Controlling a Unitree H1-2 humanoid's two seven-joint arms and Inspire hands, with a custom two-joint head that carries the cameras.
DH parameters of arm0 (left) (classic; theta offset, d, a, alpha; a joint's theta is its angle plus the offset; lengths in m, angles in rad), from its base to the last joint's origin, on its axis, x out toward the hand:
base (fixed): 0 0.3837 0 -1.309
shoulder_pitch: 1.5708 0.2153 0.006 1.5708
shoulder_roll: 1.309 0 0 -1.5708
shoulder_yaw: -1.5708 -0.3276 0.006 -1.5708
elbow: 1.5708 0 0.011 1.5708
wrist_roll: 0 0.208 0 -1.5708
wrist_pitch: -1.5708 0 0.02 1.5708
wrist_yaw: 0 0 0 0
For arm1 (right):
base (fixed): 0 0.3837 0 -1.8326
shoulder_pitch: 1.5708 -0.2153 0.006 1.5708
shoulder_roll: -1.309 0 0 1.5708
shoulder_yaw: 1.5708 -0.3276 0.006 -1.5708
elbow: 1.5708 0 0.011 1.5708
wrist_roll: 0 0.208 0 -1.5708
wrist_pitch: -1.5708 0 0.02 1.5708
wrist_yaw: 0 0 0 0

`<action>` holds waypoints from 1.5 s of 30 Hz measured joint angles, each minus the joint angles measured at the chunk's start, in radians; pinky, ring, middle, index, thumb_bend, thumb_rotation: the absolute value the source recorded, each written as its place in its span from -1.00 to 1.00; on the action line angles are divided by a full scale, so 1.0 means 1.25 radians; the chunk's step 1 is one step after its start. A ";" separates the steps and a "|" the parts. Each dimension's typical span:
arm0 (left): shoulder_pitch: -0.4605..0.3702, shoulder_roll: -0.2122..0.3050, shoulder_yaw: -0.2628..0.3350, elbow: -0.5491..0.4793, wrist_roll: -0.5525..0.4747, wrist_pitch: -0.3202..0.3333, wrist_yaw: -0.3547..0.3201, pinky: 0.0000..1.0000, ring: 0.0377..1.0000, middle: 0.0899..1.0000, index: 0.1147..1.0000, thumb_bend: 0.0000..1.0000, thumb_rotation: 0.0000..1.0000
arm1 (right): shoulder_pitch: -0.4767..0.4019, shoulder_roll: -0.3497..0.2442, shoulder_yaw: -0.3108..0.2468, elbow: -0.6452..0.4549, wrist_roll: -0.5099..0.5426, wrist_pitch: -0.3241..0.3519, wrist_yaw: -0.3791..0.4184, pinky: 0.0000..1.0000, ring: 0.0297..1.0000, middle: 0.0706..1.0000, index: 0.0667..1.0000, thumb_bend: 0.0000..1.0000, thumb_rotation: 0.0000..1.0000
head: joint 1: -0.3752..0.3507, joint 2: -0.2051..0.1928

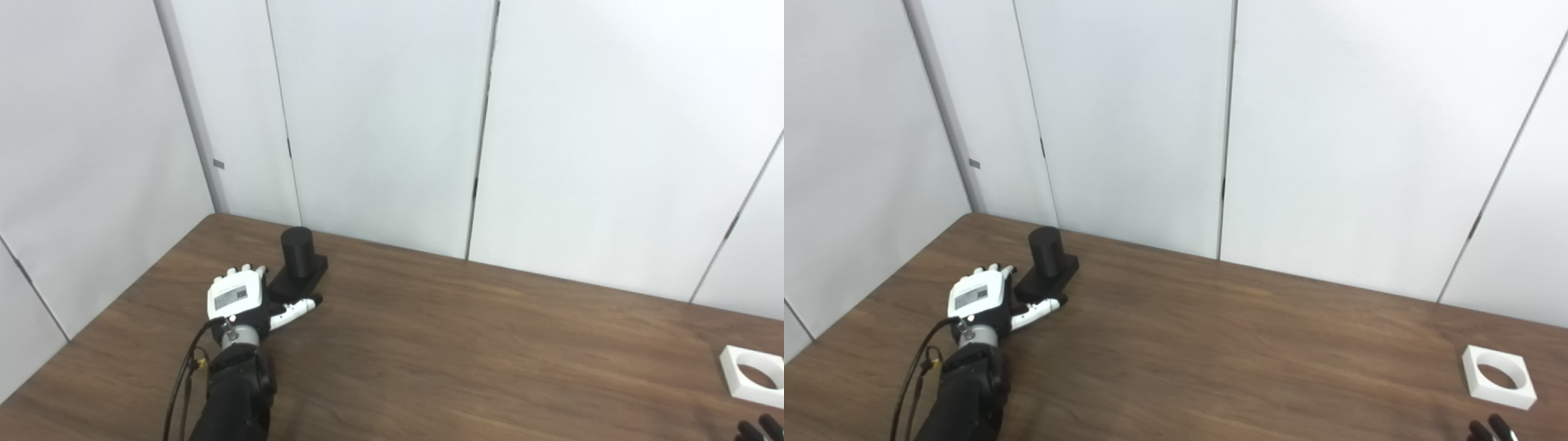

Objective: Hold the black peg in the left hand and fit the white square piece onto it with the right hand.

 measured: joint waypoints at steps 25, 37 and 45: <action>-0.062 0.006 -0.002 0.145 0.011 0.000 0.058 1.00 0.98 0.90 0.68 0.77 0.75 | 0.003 0.002 -0.003 -0.003 0.015 -0.002 -0.008 0.74 0.84 0.77 0.92 0.35 0.64 | -0.004 0.001; -0.089 0.017 -0.030 0.199 0.010 0.000 0.091 1.00 0.88 0.78 0.51 0.87 0.51 | 0.005 -0.002 0.003 -0.004 0.030 -0.002 0.014 1.00 1.00 0.91 0.99 0.35 0.59 | -0.010 0.006; -0.091 0.023 -0.036 0.203 0.015 0.000 0.092 0.92 0.76 0.64 0.47 0.74 0.33 | 0.004 0.000 0.001 -0.004 0.035 -0.002 0.017 1.00 1.00 0.92 1.00 0.27 0.60 | -0.010 0.009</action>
